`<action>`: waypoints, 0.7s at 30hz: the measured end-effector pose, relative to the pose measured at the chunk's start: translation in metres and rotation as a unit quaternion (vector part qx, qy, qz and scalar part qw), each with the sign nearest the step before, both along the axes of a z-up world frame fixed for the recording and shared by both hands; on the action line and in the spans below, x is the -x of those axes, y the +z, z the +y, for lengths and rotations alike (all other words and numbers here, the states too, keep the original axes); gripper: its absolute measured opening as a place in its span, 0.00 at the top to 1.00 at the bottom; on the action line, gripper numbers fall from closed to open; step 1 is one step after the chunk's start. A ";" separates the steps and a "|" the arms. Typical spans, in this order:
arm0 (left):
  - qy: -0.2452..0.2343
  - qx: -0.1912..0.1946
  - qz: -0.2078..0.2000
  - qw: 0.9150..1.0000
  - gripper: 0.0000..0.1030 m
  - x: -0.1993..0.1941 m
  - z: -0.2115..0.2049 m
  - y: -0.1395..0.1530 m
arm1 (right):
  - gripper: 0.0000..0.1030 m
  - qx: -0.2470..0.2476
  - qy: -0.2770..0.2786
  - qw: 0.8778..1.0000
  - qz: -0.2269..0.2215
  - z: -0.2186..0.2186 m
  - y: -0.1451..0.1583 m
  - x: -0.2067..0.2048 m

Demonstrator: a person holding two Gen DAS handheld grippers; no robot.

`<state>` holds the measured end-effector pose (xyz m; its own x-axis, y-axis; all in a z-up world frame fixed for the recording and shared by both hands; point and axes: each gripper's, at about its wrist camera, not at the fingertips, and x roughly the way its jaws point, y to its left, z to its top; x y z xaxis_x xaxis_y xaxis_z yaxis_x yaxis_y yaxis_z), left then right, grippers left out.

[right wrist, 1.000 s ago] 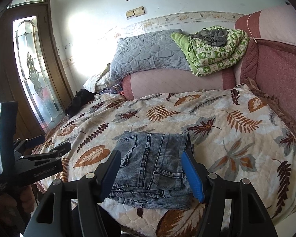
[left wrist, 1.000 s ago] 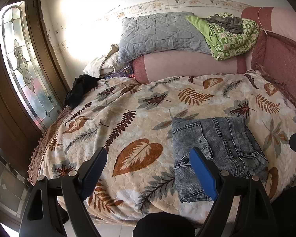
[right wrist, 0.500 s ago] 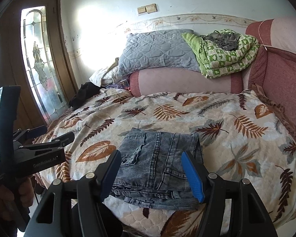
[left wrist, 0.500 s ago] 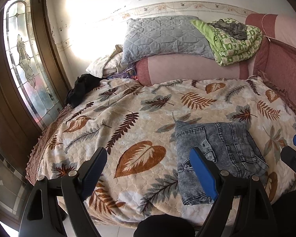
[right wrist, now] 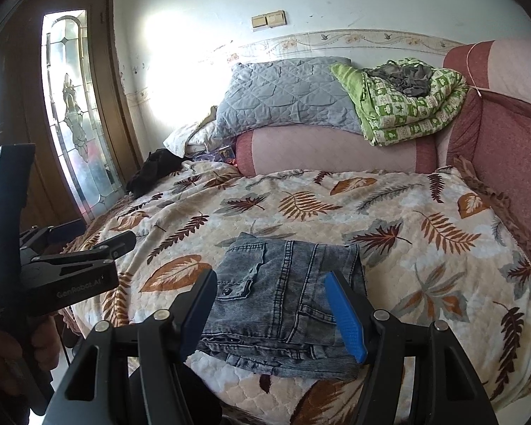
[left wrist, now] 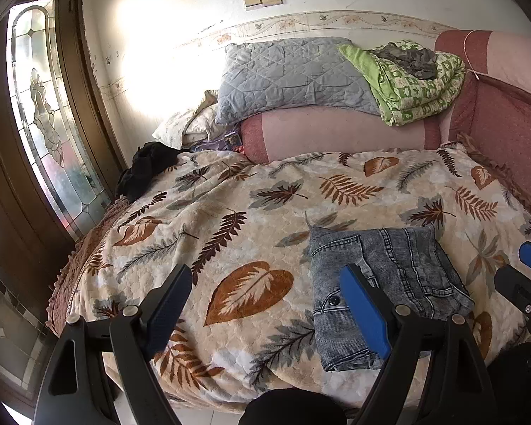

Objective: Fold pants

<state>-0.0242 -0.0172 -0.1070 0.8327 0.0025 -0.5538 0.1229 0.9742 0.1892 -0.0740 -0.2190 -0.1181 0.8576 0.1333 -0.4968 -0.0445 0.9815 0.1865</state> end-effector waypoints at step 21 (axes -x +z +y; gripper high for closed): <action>0.001 0.014 -0.014 1.000 0.16 0.007 -0.005 0.009 | 0.35 -0.015 -0.016 1.000 -0.009 -0.018 0.001 0.006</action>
<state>-0.0314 -0.0226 -0.0976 0.8478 -0.0112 -0.5301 0.1159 0.9795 0.1647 -0.0802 -0.2374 -0.1167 0.8700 0.1207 -0.4781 -0.0171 0.9764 0.2153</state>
